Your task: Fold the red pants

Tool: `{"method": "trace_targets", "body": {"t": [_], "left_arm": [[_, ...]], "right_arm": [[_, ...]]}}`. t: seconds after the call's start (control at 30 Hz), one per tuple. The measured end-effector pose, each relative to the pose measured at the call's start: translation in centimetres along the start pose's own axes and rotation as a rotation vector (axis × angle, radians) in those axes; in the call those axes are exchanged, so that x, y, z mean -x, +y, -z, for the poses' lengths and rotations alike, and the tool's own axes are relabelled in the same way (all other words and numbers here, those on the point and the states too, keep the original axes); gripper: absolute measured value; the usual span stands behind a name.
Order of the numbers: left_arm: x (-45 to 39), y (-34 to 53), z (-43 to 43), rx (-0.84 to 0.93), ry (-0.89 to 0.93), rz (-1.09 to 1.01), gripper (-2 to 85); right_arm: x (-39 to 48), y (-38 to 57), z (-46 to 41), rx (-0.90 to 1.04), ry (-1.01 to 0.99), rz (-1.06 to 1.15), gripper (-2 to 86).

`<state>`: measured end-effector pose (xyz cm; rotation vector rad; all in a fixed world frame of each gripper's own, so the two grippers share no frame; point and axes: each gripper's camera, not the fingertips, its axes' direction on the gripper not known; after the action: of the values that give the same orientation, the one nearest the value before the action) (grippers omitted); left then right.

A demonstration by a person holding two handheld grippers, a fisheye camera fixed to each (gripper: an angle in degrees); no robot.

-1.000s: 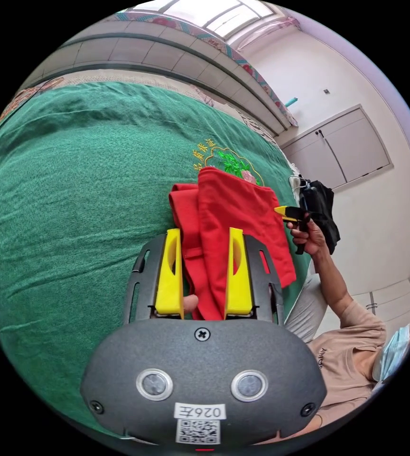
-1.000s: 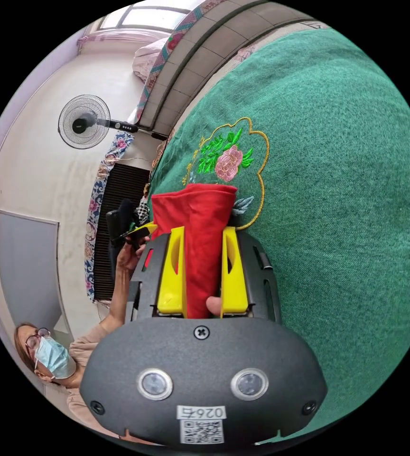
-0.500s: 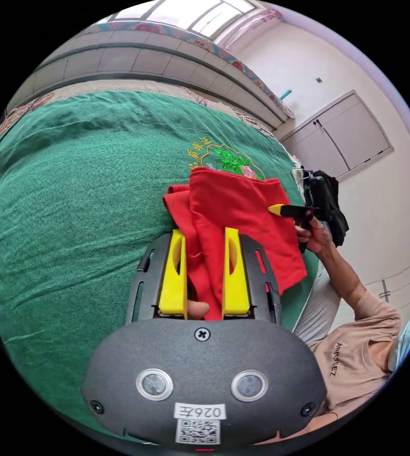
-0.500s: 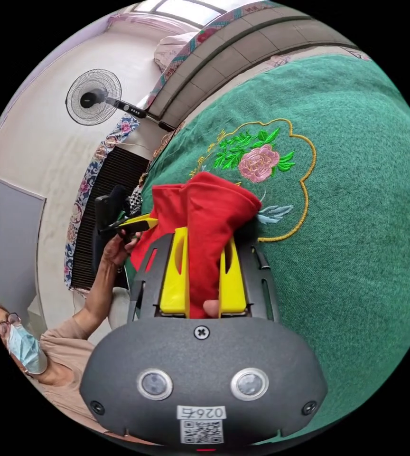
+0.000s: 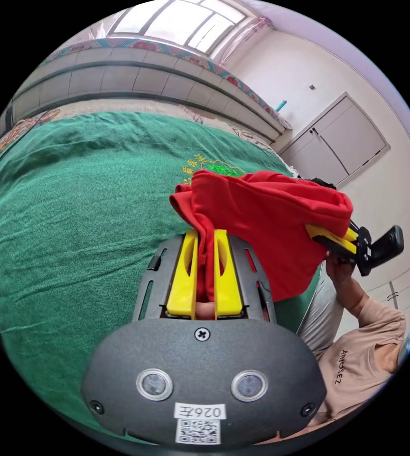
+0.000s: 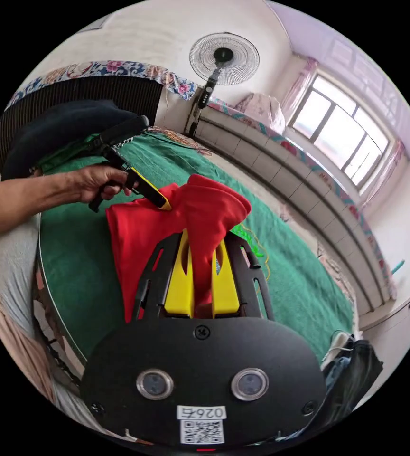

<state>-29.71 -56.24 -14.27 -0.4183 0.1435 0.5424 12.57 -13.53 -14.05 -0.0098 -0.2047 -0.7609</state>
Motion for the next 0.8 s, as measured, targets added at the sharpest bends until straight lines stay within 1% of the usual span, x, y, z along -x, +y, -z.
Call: {"method": "trace_targets", "body": {"t": [0.07, 0.2, 0.27, 0.3, 0.37, 0.4, 0.47, 0.6, 0.67, 0.7, 0.77, 0.8], "left_arm": [[-1.5, 0.2, 5.0, -0.085, -0.022, -0.021, 5.7], [-6.0, 0.8, 13.6, -0.230, -0.112, -0.105, 5.6], [-10.0, 1.4, 19.7, -0.316, -0.187, -0.195, 5.6], [-11.1, 1.6, 21.2, -0.338, -0.205, -0.222, 5.6], [-15.7, 2.2, 26.7, -0.439, -0.262, -0.311, 5.6], [-16.9, 2.3, 27.9, -0.463, -0.272, -0.327, 5.6], [-22.1, 1.7, 31.6, -0.531, -0.309, -0.403, 5.6], [-30.1, -1.5, 35.4, -0.585, -0.311, -0.523, 5.5], [-35.5, -4.9, 37.0, -0.606, -0.270, -0.602, 5.5], [-36.9, -5.9, 37.3, -0.609, -0.259, -0.620, 5.5], [-42.8, -10.1, 37.6, -0.613, -0.221, -0.700, 5.5], [-44.4, -11.3, 37.5, -0.612, -0.217, -0.724, 5.5]], "right_arm": [[2.9, 1.7, 3.6, -0.043, 0.064, 0.047, 0.8], [4.9, 4.6, 9.4, -0.120, 0.098, 0.041, 0.7], [5.3, 7.2, 13.8, -0.173, 0.097, -0.019, 0.7], [5.3, 8.1, 14.9, -0.188, 0.092, -0.041, 0.7], [5.6, 12.2, 19.6, -0.258, 0.079, -0.120, 0.7], [5.7, 13.3, 20.8, -0.275, 0.081, -0.134, 0.7], [6.6, 17.8, 25.5, -0.328, 0.129, -0.170, 0.7], [7.0, 25.2, 32.2, -0.382, 0.227, -0.245, 0.6], [6.1, 30.7, 36.4, -0.418, 0.271, -0.317, 0.6], [5.8, 32.1, 37.4, -0.426, 0.282, -0.335, 0.6], [4.5, 37.8, 41.1, -0.452, 0.336, -0.410, 0.6], [4.2, 39.2, 41.9, -0.458, 0.355, -0.428, 0.6]]}}
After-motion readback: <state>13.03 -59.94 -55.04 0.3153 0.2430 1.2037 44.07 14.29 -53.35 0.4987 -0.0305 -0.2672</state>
